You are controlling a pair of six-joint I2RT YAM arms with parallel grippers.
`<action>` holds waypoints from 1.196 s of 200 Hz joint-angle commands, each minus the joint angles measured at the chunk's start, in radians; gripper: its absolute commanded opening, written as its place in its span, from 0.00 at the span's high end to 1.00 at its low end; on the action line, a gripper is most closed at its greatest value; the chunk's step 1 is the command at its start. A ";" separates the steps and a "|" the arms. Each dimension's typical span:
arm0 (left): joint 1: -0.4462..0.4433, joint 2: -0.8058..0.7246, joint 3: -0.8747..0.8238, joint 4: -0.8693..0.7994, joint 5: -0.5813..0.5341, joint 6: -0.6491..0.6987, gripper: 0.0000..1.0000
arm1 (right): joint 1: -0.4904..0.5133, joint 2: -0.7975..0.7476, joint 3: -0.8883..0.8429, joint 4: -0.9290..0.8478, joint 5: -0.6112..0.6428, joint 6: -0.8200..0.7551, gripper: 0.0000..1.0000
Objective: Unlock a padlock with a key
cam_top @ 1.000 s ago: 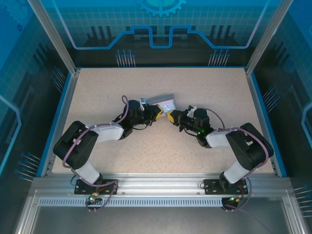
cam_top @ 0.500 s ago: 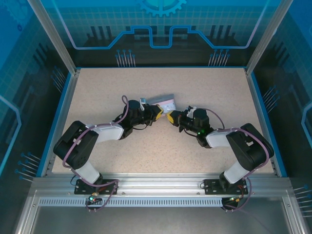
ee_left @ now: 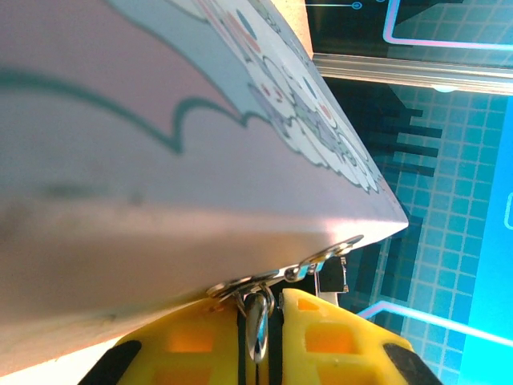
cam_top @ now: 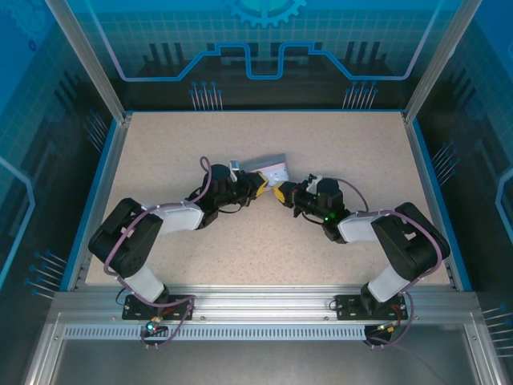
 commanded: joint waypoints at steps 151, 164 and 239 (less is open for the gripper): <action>-0.006 0.015 0.003 0.087 0.050 -0.007 1.00 | -0.021 -0.016 0.047 -0.013 -0.004 -0.022 1.00; -0.008 0.019 0.005 0.099 0.053 -0.015 1.00 | -0.014 -0.002 0.047 -0.003 -0.004 -0.015 1.00; -0.040 0.051 0.018 0.168 0.067 -0.049 1.00 | 0.016 0.069 0.067 0.047 0.006 0.017 1.00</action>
